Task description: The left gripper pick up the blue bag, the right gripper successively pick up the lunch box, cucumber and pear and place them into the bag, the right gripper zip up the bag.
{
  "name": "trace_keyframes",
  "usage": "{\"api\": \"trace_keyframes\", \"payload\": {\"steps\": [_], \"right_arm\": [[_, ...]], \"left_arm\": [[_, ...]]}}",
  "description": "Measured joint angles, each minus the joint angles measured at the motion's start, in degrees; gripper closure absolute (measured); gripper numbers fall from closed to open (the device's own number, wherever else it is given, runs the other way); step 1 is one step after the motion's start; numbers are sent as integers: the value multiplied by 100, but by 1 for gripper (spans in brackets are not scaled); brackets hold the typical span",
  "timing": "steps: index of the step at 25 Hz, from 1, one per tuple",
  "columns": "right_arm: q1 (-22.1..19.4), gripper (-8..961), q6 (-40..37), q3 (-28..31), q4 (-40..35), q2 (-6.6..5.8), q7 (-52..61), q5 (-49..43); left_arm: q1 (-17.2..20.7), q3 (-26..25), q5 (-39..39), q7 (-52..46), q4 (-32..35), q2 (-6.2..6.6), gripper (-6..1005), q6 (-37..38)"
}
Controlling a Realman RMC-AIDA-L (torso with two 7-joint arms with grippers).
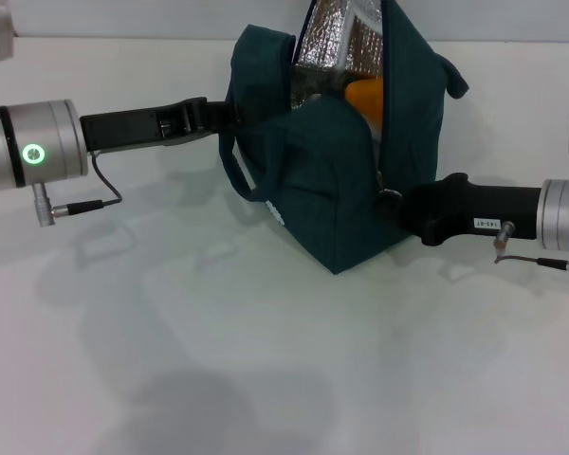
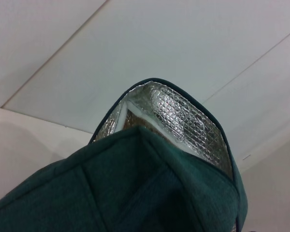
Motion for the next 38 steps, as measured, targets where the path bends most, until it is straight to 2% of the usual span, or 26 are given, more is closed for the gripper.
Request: {"api": "trace_keyframes", "payload": {"steps": [8,17,26,32,38], "right_arm": [[-50,945,-109,-21,13,-12,39,103],[-89,950,-1180,-49,-44,-84,345,3],[-59,950,-1489,-467,-287,-62,479,-24],[-30,950,-2019,-592,-445,-77,803,-25],[-104,950,-2652,-534,-847,-104,1353,15]], "left_arm": [[23,0,0,6,0,2,876,17],[40,11,-6,148,49,76,875,198],[2,-12,-66,507,69,133,868,727],[149,-31,-466,1229,76,157,855,1290],[478,-236,-508,1533,275,159,641,1211]]}}
